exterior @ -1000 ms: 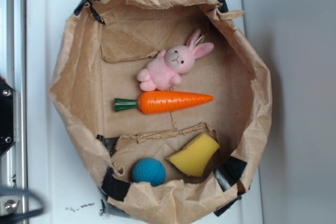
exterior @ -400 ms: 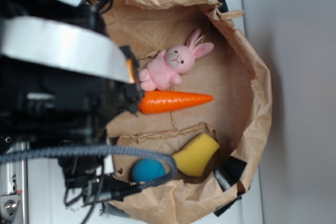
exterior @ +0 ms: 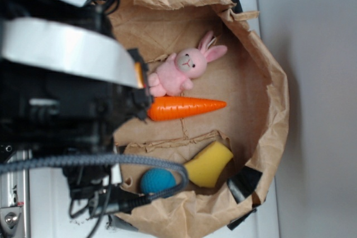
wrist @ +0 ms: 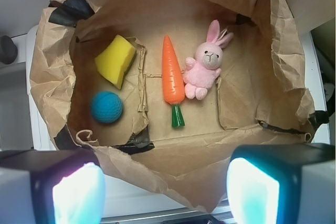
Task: Grab the pink bunny.
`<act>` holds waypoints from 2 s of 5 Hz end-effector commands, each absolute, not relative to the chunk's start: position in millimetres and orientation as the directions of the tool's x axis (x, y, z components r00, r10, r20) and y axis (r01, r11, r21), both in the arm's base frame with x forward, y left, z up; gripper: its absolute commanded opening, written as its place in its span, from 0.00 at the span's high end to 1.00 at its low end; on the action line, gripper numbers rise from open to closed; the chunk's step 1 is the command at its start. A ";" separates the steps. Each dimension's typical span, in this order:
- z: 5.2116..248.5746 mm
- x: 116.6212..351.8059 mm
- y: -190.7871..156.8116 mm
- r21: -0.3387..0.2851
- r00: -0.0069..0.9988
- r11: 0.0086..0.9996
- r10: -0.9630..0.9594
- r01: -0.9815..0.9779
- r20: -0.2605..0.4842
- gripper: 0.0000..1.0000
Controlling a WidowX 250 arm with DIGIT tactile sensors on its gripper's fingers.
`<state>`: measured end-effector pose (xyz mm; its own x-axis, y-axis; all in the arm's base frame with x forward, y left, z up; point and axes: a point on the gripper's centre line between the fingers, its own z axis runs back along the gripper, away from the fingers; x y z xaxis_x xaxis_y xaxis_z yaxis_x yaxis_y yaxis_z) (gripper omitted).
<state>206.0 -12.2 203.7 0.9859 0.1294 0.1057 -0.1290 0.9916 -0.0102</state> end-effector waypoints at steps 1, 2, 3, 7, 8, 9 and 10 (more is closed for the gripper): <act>166.9 249.1 7.7 -0.083 0.958 0.967 0.249 -0.239 0.144 0.00; 144.9 265.2 12.8 -0.059 0.938 0.951 0.310 -0.304 0.155 0.00; 122.0 277.8 22.0 -0.067 0.930 0.946 0.325 -0.318 0.171 0.00; 82.8 303.3 40.6 -0.042 0.881 0.911 0.407 -0.409 0.241 0.00; 82.8 303.3 40.6 -0.042 0.881 0.911 0.407 -0.409 0.241 0.00; 63.0 307.0 46.9 -0.052 0.877 0.912 0.405 -0.406 0.259 0.00; 30.7 314.2 54.3 -0.020 0.853 0.906 0.407 -0.424 0.326 0.00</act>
<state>318.3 47.9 27.8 0.8623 0.3844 0.3297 -0.4030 0.9151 -0.0131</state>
